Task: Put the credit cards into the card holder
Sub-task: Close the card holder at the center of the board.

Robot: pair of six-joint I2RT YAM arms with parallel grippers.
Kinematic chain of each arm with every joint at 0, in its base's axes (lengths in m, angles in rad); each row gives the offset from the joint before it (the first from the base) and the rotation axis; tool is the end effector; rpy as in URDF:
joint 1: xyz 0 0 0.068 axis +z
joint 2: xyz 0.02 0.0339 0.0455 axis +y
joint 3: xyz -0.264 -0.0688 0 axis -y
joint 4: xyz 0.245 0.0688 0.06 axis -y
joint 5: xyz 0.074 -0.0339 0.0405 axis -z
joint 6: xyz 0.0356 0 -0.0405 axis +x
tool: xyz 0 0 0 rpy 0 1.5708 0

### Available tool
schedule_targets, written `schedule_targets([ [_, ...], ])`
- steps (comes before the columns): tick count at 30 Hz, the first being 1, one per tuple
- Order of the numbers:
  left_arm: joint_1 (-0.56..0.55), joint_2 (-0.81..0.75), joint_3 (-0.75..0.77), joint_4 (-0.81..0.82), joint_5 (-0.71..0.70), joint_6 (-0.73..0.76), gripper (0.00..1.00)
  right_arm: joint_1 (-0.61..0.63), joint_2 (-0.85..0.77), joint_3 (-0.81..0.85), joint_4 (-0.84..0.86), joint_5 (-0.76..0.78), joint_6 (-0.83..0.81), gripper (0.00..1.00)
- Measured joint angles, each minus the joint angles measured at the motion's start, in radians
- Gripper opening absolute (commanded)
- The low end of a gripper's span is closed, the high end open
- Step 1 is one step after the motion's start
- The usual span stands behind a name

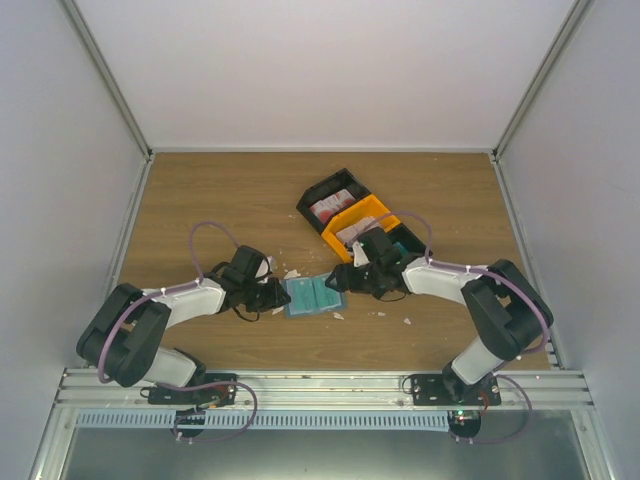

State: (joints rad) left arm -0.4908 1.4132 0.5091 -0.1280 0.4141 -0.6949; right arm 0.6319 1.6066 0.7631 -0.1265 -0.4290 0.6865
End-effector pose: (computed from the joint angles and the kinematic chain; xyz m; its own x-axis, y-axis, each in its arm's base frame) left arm 0.1978 -0.1219 0.1273 -0.9744 -0.1439 -0.1729 -0.0135 0.8045 -0.5938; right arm 0.2311 0.1876 0.1465 -0.9756 0.0002 -0.2198 -0.1403 0.7690 0.6237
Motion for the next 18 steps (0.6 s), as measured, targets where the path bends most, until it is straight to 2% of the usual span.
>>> schedule_targets([
  [18, 0.003, 0.028, 0.0, 0.054, 0.018, 0.0, 0.19, -0.003, -0.063, -0.044, 0.257, -0.272, 0.052, 0.59],
])
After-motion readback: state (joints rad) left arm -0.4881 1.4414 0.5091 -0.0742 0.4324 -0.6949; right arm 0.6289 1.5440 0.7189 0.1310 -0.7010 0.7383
